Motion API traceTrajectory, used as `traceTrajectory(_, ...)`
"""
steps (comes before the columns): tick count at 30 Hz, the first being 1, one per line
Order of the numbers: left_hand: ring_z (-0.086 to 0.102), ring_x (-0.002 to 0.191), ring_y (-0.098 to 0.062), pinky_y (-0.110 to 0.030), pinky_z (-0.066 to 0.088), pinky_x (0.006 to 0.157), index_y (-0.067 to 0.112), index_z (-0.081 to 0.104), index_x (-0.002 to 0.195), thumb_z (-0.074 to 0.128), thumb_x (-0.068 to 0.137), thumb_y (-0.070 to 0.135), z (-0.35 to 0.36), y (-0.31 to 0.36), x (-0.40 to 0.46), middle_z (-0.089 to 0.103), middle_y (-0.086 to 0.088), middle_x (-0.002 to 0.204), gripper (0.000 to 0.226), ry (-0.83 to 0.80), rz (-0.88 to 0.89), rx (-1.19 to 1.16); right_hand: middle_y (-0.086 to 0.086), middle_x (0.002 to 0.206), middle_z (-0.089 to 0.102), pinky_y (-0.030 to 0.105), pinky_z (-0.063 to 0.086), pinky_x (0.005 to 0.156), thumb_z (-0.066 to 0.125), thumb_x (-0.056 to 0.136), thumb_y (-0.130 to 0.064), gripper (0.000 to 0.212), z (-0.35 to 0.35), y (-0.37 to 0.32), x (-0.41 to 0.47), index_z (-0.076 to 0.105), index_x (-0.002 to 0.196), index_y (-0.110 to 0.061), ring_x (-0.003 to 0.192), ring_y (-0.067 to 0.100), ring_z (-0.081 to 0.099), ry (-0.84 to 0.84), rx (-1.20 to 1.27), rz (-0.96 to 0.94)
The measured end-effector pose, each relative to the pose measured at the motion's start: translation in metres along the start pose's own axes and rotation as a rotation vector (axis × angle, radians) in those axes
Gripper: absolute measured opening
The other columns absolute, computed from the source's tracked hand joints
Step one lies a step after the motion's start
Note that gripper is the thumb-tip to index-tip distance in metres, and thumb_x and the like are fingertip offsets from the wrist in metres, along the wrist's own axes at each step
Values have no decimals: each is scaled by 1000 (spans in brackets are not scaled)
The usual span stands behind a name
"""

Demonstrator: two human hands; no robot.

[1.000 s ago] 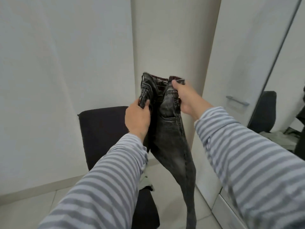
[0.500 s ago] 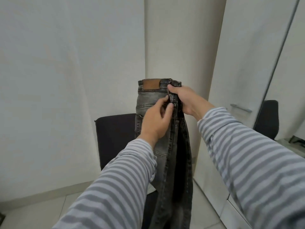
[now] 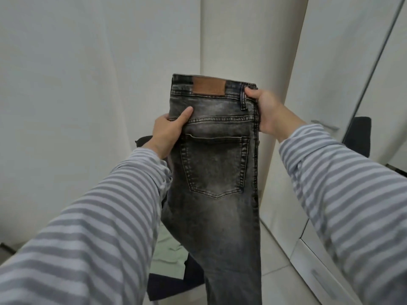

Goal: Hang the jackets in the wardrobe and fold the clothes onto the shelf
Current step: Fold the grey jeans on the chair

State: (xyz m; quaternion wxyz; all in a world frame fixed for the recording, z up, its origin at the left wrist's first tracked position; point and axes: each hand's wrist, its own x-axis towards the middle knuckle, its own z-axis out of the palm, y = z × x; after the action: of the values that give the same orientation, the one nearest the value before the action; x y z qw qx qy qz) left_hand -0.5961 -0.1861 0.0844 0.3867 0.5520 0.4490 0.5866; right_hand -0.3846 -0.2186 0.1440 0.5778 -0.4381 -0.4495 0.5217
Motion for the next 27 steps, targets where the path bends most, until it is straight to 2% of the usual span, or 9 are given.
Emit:
traceTrajectory(5, 70, 83, -14, -26, 57, 78, 17, 71, 85, 74, 78, 43, 8, 23, -16, 73, 2, 86, 27, 95, 80, -69, 3, 91, 66, 33, 54, 78, 42, 100, -29, 21, 3, -19, -11, 58, 94, -17, 80, 19, 64, 158, -335, -128)
traceTrajectory(8, 70, 79, -12, -24, 58, 74, 13, 70, 94, 72, 81, 40, 11, 37, -30, 73, 0, 87, 30, 67, 89, -87, 4, 106, 64, 43, 52, 91, 44, 98, -39, 31, -5, -26, -25, 49, 118, -16, 92, 20, 62, 174, -660, -144)
traceTrajectory(11, 70, 79, -14, -26, 58, 75, 13, 69, 96, 71, 82, 39, 12, 45, -46, 73, -1, 88, 30, 37, 76, -77, 3, 118, 57, 48, 54, 86, 61, 91, -32, 48, -19, -30, -45, 36, 129, -18, 103, 23, 59, 82, -808, -12)
traceTrajectory(13, 70, 77, -14, -29, 59, 77, 15, 68, 91, 72, 82, 36, 13, 46, -56, 72, -2, 87, 23, 28, 72, -79, 5, 115, 57, 48, 55, 83, 62, 91, -14, 38, -25, -31, -56, 39, 121, -19, 102, 25, 60, 14, -816, 48)
traceTrajectory(17, 69, 86, -15, -31, 57, 85, 16, 65, 95, 74, 81, 28, 9, 57, -66, 71, -2, 93, 21, 65, 155, -5, 5, 113, 59, 46, 57, 73, 62, 89, 0, 43, -26, -32, -63, 45, 123, -20, 91, 25, 63, -44, -770, -21)
traceTrajectory(20, 63, 102, -19, -39, 50, 97, 19, 63, 110, 74, 80, 32, 0, 75, -61, 67, -1, 104, 35, 118, 194, 260, 3, 108, 59, 37, 53, 68, 70, 83, -7, 45, -22, -43, -62, 52, 123, -20, 89, 22, 60, -1, -934, -163)
traceTrajectory(23, 51, 118, -31, -45, 39, 100, 29, 64, 110, 71, 76, 46, -10, 101, -59, 64, -2, 108, 39, 212, 124, 953, 3, 96, 59, 30, 47, 67, 73, 81, -22, 35, -12, -45, -61, 60, 113, -16, 84, 24, 57, 66, -1301, -329)
traceTrajectory(25, 58, 110, -34, -40, 45, 91, 18, 65, 109, 73, 77, 32, -10, 115, -60, 66, -11, 112, 36, 168, 108, 1125, 8, 90, 59, 29, 53, 48, 65, 88, -12, 21, -6, -35, -56, 54, 106, -16, 64, 25, 62, 3, -1143, -239)
traceTrajectory(27, 67, 88, -33, -33, 55, 73, 8, 63, 108, 68, 84, 17, -7, 114, -58, 68, -16, 109, 26, 120, 50, 1017, 11, 100, 55, 36, 58, 44, 49, 95, -1, 23, 0, -20, -45, 46, 108, -20, 59, 30, 68, -51, -882, -91)
